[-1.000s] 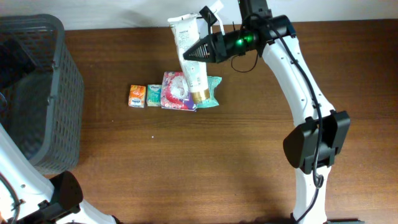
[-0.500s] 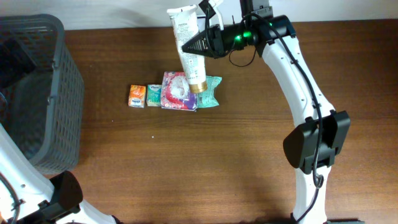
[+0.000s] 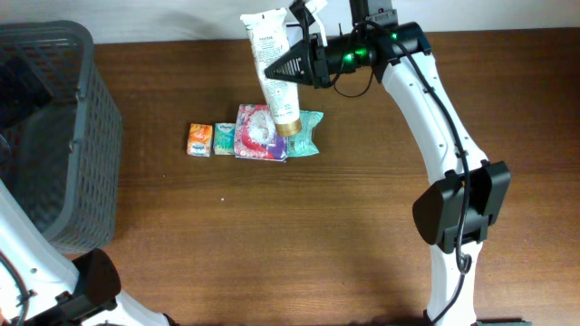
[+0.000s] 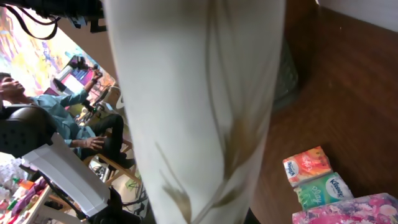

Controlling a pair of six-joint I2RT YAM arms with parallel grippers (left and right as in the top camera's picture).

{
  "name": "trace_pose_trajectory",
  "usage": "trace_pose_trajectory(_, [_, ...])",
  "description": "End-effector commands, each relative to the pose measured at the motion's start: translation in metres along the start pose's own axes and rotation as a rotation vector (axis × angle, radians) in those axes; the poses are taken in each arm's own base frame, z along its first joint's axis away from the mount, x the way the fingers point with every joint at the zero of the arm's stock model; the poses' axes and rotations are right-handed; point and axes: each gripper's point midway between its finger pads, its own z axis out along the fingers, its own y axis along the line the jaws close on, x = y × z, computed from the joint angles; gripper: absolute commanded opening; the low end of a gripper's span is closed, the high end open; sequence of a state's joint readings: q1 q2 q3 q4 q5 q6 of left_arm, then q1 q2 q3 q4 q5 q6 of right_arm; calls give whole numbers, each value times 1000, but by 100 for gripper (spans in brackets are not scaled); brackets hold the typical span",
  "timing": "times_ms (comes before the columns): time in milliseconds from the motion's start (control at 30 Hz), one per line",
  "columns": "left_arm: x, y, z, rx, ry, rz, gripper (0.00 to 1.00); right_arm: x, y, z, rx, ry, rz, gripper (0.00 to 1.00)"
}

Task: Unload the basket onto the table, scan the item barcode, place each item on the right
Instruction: 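Lift the tube with the right gripper and hold it over the scanner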

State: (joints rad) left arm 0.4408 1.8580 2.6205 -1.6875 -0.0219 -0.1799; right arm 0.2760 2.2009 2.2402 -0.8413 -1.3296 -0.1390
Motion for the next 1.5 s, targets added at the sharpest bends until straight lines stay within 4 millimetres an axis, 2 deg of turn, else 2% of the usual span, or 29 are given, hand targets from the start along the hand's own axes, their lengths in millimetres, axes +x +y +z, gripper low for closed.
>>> trace_pose_trajectory(0, [0, 1, 1, 1, 3, -9, 99, -13, 29, -3, -52, -15, -67, 4])
trace_pose_trajectory(567, [0, 1, 1, 1, 3, -9, 99, -11, 28, -3, -50, -11, -48, 4])
trace_pose_trajectory(700, [0, 1, 1, 1, 3, -9, 99, -7, 29, -3, -52, -2, 6, 4])
trace_pose_trajectory(833, [0, 1, 1, 1, 3, -9, 99, -7, 29, -3, -52, 2, 167, 4])
trace_pose_trajectory(1233, [0, 1, 1, 1, 3, -9, 99, -7, 29, -3, -49, 3, 164, 4])
trace_pose_trajectory(1267, [0, 1, 1, 1, 3, -9, 99, -5, 25, -3, -24, 7, 172, 4])
trace_pose_trajectory(1367, [0, 1, 1, 1, 3, -9, 99, 17, -11, -7, 204, 59, 272, 4])
trace_pose_trajectory(1467, [0, 1, 1, 1, 3, -9, 99, 44, -50, -25, 488, 119, 414, 4])
